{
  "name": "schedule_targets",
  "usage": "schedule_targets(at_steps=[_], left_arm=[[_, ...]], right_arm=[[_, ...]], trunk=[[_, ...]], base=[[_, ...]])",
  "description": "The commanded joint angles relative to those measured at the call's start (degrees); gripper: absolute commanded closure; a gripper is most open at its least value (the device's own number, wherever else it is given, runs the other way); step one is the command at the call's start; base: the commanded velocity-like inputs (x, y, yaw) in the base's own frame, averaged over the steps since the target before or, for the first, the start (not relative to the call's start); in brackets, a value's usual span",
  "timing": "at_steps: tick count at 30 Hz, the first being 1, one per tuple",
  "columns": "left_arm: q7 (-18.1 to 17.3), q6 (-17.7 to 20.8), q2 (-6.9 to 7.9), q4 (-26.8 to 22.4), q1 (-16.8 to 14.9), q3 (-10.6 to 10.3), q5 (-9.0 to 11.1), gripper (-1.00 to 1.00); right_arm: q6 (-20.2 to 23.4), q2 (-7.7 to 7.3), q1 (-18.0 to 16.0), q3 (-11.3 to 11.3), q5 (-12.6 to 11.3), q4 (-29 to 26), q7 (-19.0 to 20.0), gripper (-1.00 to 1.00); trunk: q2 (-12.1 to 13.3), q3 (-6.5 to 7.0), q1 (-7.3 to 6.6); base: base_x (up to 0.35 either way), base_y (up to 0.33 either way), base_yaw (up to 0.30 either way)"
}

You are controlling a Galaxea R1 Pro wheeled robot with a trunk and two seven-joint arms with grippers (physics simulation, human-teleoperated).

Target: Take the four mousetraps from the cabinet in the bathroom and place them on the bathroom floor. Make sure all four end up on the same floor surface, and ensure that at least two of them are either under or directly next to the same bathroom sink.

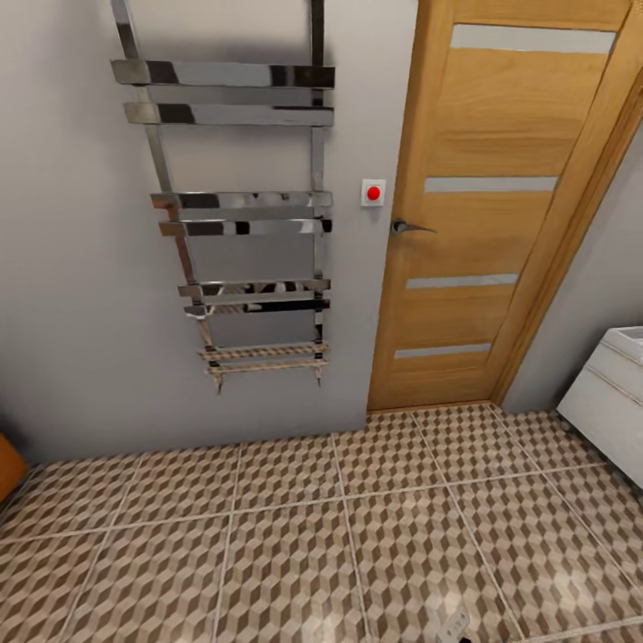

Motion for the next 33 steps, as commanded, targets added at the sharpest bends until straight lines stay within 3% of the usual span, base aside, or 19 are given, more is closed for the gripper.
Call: schedule_targets(at_steps=[1,8,33], left_arm=[[-0.19,0.09,0.02,0.10,-0.06,-0.09,0.28,1.00],[-0.19,0.09,0.02,0.10,-0.05,-0.09,0.28,1.00],[-0.19,0.09,0.02,0.10,-0.06,-0.09,0.28,1.00]], right_arm=[[-0.11,-0.01,-0.04,0.46,-0.60,0.03,0.24,1.00],[-0.09,-0.07,-0.04,0.46,-0.58,0.03,0.24,1.00],[-0.13,-0.10,-0.04,0.46,-0.58,0.03,0.24,1.00]], trunk=[[-0.03,-0.04,0.00],[-0.03,-0.02,0.00],[-0.03,0.99,0.00]], base=[[0.000,0.000,-0.068],[0.000,0.000,-0.123],[0.000,0.000,-0.293]])
